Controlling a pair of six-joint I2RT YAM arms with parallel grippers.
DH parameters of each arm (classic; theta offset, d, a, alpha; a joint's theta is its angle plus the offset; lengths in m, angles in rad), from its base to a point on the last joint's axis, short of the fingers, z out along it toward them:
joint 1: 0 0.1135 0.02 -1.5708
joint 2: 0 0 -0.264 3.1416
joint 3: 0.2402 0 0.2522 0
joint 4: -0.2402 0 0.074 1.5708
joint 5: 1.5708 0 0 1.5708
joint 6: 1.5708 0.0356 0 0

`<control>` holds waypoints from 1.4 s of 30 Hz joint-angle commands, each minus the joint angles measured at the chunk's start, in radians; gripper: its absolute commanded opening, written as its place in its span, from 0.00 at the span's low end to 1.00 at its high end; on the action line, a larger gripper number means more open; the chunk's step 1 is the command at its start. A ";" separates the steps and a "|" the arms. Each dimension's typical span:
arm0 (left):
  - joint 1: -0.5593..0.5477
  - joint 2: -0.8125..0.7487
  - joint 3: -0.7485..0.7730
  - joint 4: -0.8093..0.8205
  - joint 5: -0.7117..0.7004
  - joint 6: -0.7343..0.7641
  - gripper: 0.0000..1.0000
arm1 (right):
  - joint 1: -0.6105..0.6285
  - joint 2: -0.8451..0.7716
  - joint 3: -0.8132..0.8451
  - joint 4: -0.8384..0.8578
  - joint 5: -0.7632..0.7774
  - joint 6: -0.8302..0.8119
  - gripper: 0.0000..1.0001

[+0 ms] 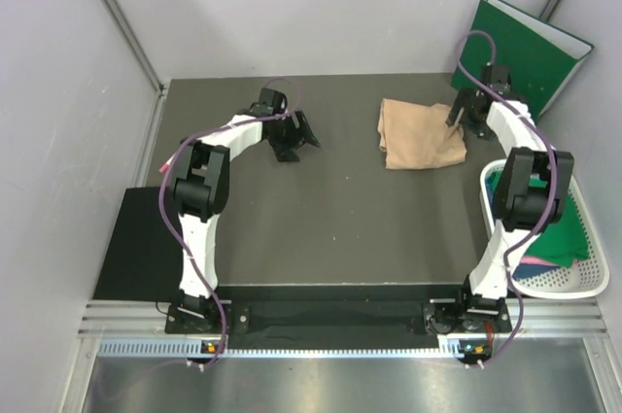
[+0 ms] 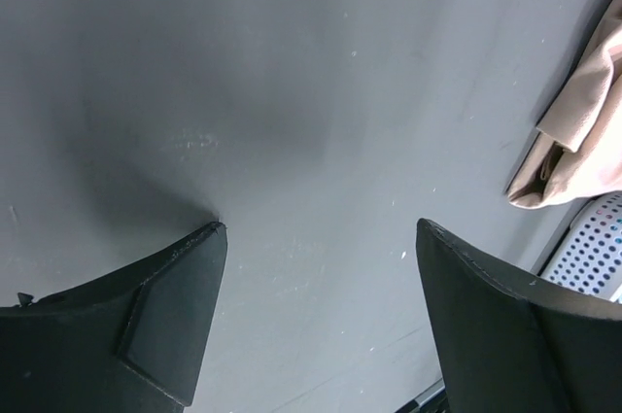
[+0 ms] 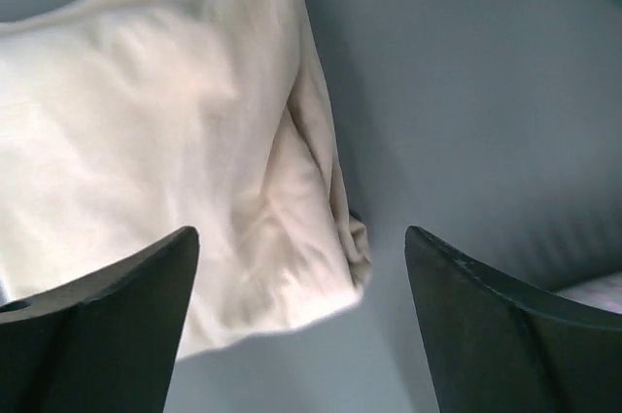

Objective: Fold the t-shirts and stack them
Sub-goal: Put the neatly folded tshirt into the corner of the board with the right arm

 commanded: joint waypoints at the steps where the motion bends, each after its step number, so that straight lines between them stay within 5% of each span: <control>1: 0.002 -0.017 -0.054 -0.063 -0.056 0.043 0.84 | 0.050 -0.189 0.064 -0.002 0.106 -0.053 0.89; 4: 0.002 -0.028 -0.072 -0.064 -0.056 0.046 0.84 | 0.127 -0.229 0.069 0.027 0.054 -0.081 0.93; 6: 0.002 -0.034 -0.078 -0.065 -0.056 0.049 0.84 | 0.199 -0.195 0.102 0.018 0.015 -0.094 0.86; 7: 0.002 -0.037 -0.080 -0.067 -0.058 0.052 0.84 | 0.219 -0.172 0.116 0.015 -0.040 -0.096 0.76; 8: 0.002 -0.038 -0.081 -0.071 -0.061 0.055 0.84 | 0.249 -0.119 0.132 0.015 -0.086 -0.095 0.38; 10: 0.004 -0.042 -0.077 -0.086 -0.065 0.063 0.84 | 0.276 -0.056 0.188 -0.003 -0.162 -0.076 0.00; 20: 0.014 -0.094 -0.089 -0.136 -0.108 0.090 0.84 | 0.406 0.280 0.448 -0.130 -0.206 -0.081 0.00; 42: 0.016 -0.144 -0.130 -0.131 -0.127 0.078 0.85 | 0.340 0.343 0.336 -0.167 0.064 -0.117 0.00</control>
